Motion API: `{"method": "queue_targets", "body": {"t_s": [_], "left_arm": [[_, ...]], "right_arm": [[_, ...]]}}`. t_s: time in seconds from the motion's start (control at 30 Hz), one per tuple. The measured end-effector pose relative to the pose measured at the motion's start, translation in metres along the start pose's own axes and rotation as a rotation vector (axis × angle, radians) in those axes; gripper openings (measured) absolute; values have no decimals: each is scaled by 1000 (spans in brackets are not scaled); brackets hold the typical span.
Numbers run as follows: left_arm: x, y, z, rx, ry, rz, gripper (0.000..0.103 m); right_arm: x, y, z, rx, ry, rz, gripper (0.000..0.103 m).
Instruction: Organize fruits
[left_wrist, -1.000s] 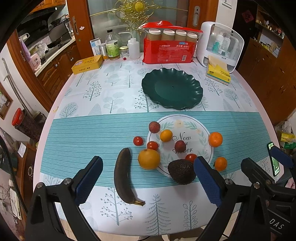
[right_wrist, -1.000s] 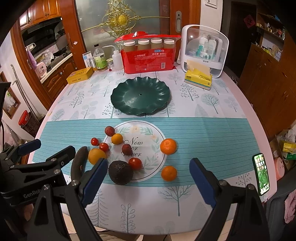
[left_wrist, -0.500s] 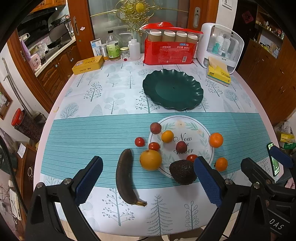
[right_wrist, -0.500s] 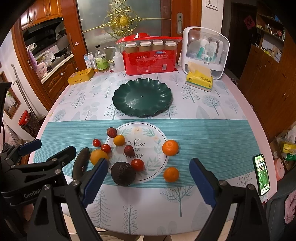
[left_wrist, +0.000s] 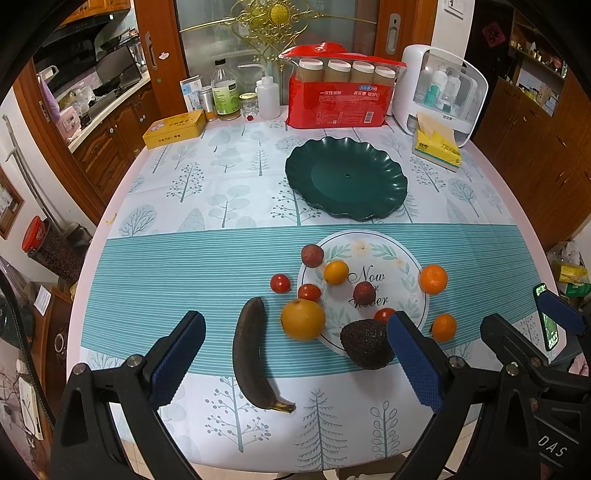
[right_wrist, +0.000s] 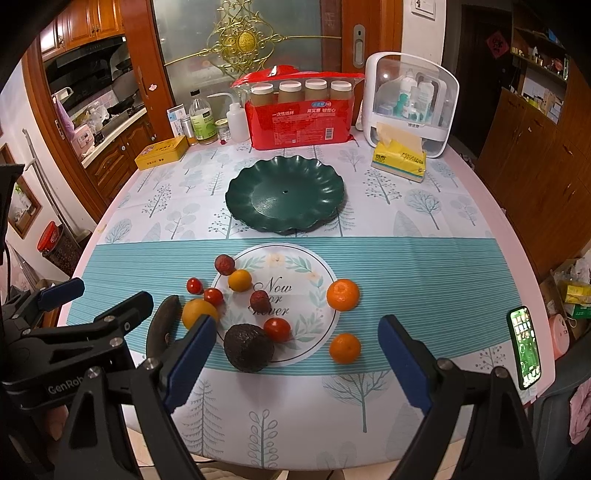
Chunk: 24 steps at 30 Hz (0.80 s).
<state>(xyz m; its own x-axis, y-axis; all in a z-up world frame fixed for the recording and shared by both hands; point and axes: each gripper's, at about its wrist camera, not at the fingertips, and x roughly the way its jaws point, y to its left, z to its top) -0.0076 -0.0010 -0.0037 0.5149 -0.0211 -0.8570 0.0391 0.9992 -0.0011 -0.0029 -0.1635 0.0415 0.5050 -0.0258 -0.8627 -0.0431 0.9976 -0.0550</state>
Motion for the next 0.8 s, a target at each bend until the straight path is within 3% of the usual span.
{"method": "queue_targets", "body": {"t_s": [0.8], "left_arm": [[29,9,1,-9,69,-23,98]], "right_arm": [[24,2,1,18,58,22,91]]}}
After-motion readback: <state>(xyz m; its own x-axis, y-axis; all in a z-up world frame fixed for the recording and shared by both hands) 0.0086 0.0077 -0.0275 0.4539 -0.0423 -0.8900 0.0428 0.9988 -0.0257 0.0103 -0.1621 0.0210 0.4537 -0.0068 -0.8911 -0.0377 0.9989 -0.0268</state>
